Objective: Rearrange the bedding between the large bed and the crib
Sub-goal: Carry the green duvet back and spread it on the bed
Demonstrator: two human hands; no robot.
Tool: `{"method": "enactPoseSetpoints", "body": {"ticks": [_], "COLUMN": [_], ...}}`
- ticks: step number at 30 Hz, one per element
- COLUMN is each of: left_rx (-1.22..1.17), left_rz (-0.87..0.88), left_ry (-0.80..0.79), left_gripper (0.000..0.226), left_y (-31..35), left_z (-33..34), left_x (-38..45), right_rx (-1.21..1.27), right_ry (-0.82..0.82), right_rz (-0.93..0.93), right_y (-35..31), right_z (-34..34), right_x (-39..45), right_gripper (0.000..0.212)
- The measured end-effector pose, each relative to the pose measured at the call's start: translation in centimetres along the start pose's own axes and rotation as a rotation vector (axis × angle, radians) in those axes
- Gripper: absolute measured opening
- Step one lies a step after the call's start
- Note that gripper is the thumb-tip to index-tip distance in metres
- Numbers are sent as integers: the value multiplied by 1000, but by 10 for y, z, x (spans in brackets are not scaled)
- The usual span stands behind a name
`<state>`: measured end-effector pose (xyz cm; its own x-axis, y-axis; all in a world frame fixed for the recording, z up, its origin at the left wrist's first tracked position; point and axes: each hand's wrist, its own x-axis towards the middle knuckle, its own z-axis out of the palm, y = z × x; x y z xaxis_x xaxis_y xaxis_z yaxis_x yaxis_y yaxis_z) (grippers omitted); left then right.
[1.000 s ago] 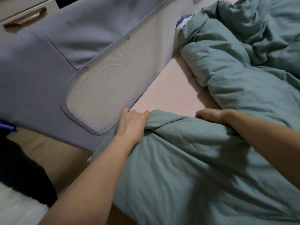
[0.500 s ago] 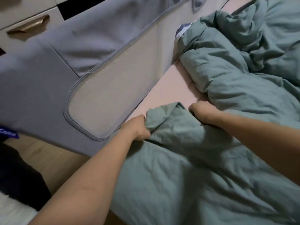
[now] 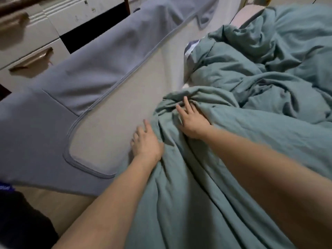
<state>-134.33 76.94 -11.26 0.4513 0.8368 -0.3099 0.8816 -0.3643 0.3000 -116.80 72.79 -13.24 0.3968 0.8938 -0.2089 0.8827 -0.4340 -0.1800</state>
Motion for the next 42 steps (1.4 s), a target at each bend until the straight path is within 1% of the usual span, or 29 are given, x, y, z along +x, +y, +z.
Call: {"method": "enactPoseSetpoints", "body": {"ticks": [1,2,3,4,6,7,8,9,10,11,13,14,15,17,19,21,22,25,28,31,34,36,39,41,42], "left_rx": [118,205,264,307,408,459,502,512,491,426,316,282,266,183,100,52,40,56,132,216,423,576,761,777,736], "left_rz": [153,323,444,480,391,318,265,227,207,208,254,284,345,462,609,763,815,1015,1182,1348,1481,1561,1703,1719,1671], "left_ry": [77,116,72,-34,-338,-470,-552,-569,-550,-497,-364,-307,-251,-128,-44,-24,-36,-134,-199,-232,-313,-376,-419,-410,-411], "left_gripper": [85,84,83,85,91,93,95,95,92,82,54,45,39,32,28,32,36,45,53,60,72,85,103,102,98], "left_y": [1,2,2,-1,-10,-14,-13,-11,-1,13,44,59,83,116,160,212,227,308,380,441,494,524,567,605,620], "left_z": [4,11,21,33,58,68,77,78,78,74,61,54,43,26,17,19,21,48,80,117,165,200,252,296,310], "left_x": [-6,-13,-22,-30,-37,-36,-36,-31,-29,-28,-32,-37,-47,-67,-97,-134,-147,-213,-288,-363,-435,-479,-533,-569,-576], "right_rx": [-17,-27,-59,-95,-208,-226,-208,-139,-77,-31,70,91,116,150,135,122,136,195,254,321,392,434,473,467,454], "right_ry": [-10,37,118,193,249,150,-7,-165,-257,-260,-104,4,93,197,288,325,340,374,333,358,402,415,350,324,324], "right_rz": [-6,-37,-78,-111,-134,-128,-88,-39,-8,-2,-45,-80,-103,-182,-158,-9,67,427,734,983,1187,1244,1247,1252,1254], "right_y": [4,3,4,6,30,48,65,70,72,68,52,50,58,75,109,153,169,238,302,355,403,432,471,511,526], "right_z": [12,18,26,32,48,53,60,61,58,54,35,24,8,-18,-42,-62,-67,-81,-75,-68,-56,-41,-17,-2,0], "right_x": [-8,-22,-35,-48,-72,-82,-93,-94,-95,-94,-105,-117,-142,-189,-245,-307,-327,-437,-540,-630,-710,-757,-810,-842,-845], "right_gripper": [65,61,58,56,58,59,61,65,66,64,46,38,32,32,31,29,31,28,30,32,32,31,36,40,41]}}
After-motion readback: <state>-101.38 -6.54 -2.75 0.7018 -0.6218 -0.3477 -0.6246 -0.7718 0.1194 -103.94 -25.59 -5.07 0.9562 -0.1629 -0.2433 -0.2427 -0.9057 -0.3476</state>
